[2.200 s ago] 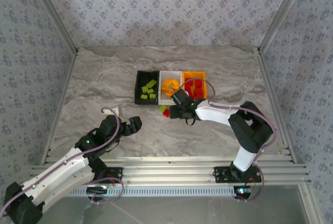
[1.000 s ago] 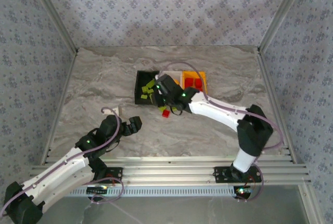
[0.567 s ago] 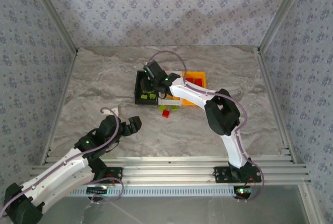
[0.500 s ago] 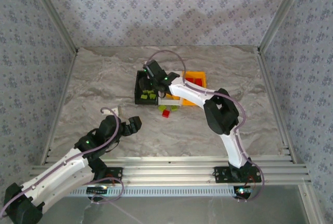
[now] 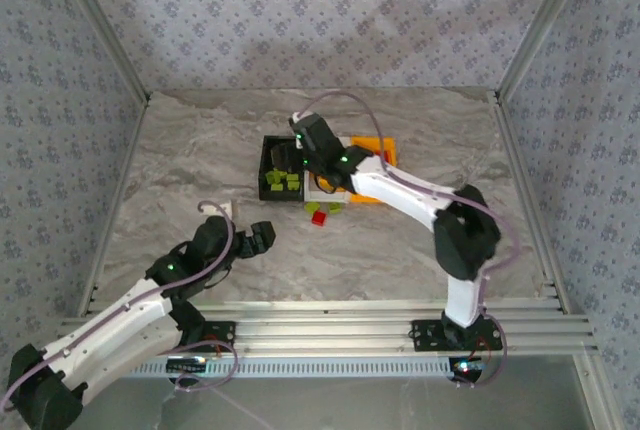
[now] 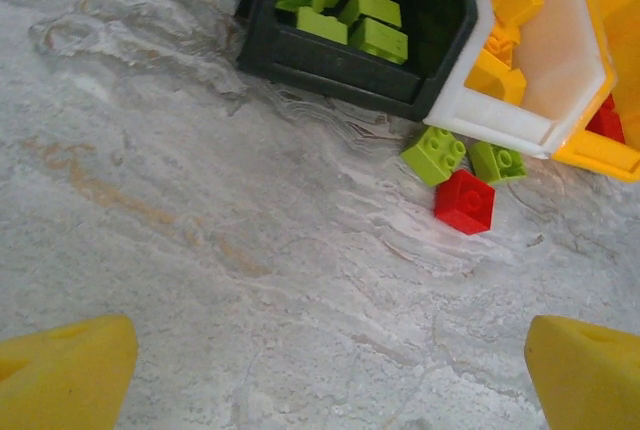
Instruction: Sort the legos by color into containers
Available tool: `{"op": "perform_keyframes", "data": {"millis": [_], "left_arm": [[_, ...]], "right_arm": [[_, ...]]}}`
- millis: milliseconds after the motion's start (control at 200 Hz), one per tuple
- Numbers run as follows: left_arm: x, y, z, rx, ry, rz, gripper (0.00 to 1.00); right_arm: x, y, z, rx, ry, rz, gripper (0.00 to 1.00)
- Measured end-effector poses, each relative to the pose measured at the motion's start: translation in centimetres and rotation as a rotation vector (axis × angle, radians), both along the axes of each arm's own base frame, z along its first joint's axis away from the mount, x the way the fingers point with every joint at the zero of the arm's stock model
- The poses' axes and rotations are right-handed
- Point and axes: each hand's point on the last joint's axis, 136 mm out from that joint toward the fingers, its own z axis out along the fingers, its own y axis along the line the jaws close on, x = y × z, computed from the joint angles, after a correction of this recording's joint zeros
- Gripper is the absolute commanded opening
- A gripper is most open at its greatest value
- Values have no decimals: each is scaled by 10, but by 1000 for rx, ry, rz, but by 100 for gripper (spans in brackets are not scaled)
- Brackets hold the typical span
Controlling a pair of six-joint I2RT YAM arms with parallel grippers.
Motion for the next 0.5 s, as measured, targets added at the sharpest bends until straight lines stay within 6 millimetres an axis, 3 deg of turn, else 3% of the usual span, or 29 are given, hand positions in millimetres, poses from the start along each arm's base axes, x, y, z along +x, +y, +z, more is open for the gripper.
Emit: {"op": "perform_keyframes", "data": {"millis": [95, 175, 340, 500], "left_arm": [[9, -13, 9, 16, -2, -38, 99], [16, -25, 8, 38, 14, -71, 97], [29, -56, -8, 114, 67, -166, 90], [37, -95, -33, 206, 115, -281, 84]], "right_arm": [[-29, -25, 21, 50, -33, -10, 65], [-50, -52, 23, 72, -42, -35, 66], [-79, -118, -9, 58, 10, -135, 67], [-104, -165, -47, 26, 80, -213, 67]]}}
